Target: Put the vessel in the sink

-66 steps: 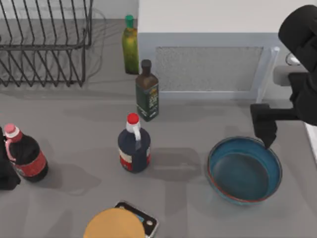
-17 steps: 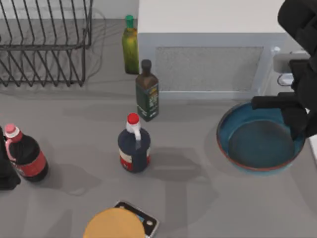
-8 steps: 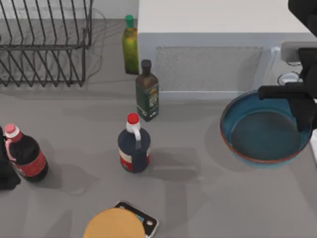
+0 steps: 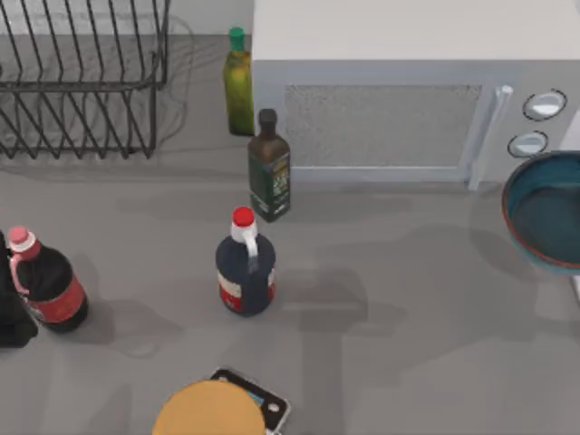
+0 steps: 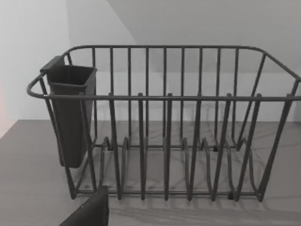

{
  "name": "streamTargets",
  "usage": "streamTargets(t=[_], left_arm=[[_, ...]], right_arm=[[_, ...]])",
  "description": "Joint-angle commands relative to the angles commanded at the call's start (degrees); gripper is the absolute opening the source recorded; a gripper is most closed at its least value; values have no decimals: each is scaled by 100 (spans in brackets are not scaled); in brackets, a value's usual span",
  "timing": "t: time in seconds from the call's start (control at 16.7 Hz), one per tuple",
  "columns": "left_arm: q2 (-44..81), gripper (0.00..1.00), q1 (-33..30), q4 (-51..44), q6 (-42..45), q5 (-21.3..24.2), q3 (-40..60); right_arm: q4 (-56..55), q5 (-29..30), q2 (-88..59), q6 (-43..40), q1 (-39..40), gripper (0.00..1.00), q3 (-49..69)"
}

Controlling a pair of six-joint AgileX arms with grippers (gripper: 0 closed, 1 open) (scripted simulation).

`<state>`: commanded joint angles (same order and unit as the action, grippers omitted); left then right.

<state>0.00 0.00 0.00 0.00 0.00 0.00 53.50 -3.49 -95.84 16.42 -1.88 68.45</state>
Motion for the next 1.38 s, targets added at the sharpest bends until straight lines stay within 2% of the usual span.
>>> streamTargets(t=[0.42, 0.6, 0.78, 1.08, 1.38], left_arm=[[0, 100, 0, 0, 0, 0, 0], [0, 100, 0, 0, 0, 0, 0], [0, 100, 0, 0, 0, 0, 0], [0, 100, 0, 0, 0, 0, 0], [0, 100, 0, 0, 0, 0, 0]], right_arm=[[-4930, -802, 209, -803, -2402, 0, -1966], [-7045, -1283, 370, -1114, -2888, 0, -2585], [-8712, -1785, 578, -1342, -3018, 0, -3008], [-10308, -2419, 953, -1520, -2875, 0, -3383], [-10541, -2525, 1030, -1537, -2828, 0, -3431]])
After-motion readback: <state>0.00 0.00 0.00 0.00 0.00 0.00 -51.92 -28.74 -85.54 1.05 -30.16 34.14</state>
